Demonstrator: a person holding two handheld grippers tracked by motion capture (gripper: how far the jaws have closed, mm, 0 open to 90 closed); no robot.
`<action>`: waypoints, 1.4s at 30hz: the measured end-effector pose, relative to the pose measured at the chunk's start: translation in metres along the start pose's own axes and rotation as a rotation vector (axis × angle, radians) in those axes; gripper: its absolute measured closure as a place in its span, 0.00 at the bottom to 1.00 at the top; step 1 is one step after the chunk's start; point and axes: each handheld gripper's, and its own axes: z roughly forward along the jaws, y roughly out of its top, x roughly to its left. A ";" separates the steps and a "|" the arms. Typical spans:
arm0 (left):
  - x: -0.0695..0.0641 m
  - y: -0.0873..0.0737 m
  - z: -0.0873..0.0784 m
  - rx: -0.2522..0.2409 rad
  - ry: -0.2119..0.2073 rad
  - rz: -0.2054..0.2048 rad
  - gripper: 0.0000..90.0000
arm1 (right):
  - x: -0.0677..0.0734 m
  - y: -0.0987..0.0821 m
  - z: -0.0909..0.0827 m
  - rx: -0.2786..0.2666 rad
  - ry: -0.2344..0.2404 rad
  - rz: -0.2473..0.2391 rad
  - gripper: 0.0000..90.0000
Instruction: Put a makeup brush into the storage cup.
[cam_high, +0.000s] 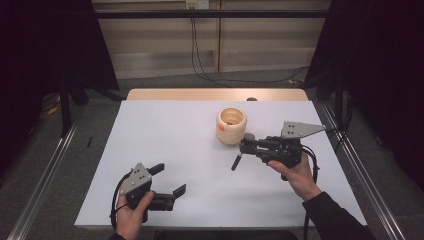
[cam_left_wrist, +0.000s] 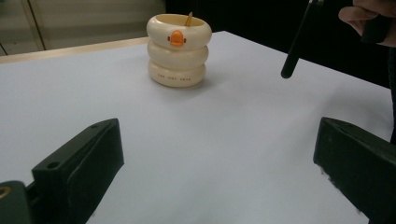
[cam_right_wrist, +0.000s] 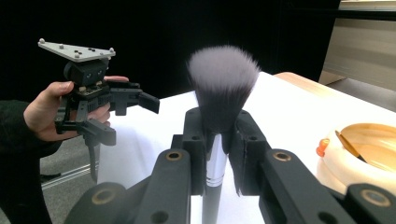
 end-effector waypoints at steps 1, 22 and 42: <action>0.001 -0.001 0.000 0.003 0.002 0.000 0.01 | 0.000 0.000 0.000 0.000 -0.001 0.000 0.87; 0.001 -0.008 -0.005 -0.009 -0.004 0.009 0.02 | -0.023 0.010 -0.013 -0.038 -0.081 0.003 0.87; 0.002 -0.011 -0.005 -0.013 0.001 0.017 0.01 | -0.045 0.048 0.000 -0.078 -0.134 -0.015 0.86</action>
